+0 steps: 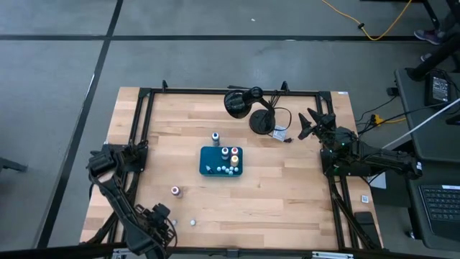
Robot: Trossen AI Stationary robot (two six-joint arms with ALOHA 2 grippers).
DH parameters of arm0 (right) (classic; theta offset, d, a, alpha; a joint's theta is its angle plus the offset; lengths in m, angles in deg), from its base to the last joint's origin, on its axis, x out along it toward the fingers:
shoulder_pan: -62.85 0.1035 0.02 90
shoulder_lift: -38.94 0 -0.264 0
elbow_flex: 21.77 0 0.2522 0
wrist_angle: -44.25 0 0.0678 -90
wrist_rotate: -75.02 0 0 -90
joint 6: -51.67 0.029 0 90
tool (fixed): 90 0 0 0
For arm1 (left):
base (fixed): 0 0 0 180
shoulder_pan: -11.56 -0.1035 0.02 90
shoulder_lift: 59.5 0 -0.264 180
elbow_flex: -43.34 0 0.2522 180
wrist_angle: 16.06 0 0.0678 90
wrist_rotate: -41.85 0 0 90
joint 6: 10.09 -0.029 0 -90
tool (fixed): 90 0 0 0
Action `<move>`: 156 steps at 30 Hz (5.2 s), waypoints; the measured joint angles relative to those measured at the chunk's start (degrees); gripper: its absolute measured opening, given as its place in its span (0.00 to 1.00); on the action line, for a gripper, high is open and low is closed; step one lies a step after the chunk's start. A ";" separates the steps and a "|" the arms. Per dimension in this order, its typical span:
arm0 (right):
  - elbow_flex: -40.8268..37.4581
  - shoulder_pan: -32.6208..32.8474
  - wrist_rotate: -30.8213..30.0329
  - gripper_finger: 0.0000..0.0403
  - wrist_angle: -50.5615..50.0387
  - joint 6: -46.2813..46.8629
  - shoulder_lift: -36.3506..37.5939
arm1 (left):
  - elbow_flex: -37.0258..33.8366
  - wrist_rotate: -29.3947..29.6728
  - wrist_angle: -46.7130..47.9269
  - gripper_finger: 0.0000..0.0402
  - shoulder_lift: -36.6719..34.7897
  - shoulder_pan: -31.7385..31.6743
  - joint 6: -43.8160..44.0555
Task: Pick & Place food coloring
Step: Put the small dark blue food coloring bottle into the blue bin, then put the small dark red food coloring bottle into the blue bin
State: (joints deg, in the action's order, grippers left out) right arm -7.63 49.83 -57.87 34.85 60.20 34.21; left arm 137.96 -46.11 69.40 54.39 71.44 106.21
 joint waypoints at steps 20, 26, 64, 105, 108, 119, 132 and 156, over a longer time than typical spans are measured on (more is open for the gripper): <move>0.00 0.00 0.00 0.61 0.02 0.00 -0.02 | 0.00 -0.11 -0.77 0.26 0.41 0.05 1.01; -0.01 0.00 0.01 0.61 0.02 0.00 -0.02 | 0.09 -0.04 -0.76 0.15 0.36 0.05 0.79; -0.01 0.02 0.00 0.61 0.01 0.00 -0.02 | 3.56 5.92 -0.33 0.13 -21.43 -29.32 -51.98; -0.02 0.01 0.00 0.61 0.00 0.00 0.00 | 2.29 10.45 -12.22 0.13 -3.58 -53.50 -93.74; -0.02 0.00 0.00 0.61 0.02 0.00 0.00 | 0.46 9.78 -15.38 0.13 -3.24 -53.16 -93.67; -0.01 0.02 0.00 0.61 0.00 0.00 -0.01 | -0.50 6.16 -18.78 0.13 -3.26 -51.82 -92.89; 0.00 0.00 0.00 0.61 0.02 0.00 0.00 | -0.52 4.73 -19.08 0.25 -3.26 -51.71 -92.02; 0.00 0.02 0.00 0.61 0.00 0.00 0.00 | -0.48 5.96 -16.08 0.37 -9.89 -52.13 -90.03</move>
State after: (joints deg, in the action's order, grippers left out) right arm -7.63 49.85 -57.87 34.85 60.20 34.21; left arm 137.48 -40.15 53.32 44.50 19.31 16.18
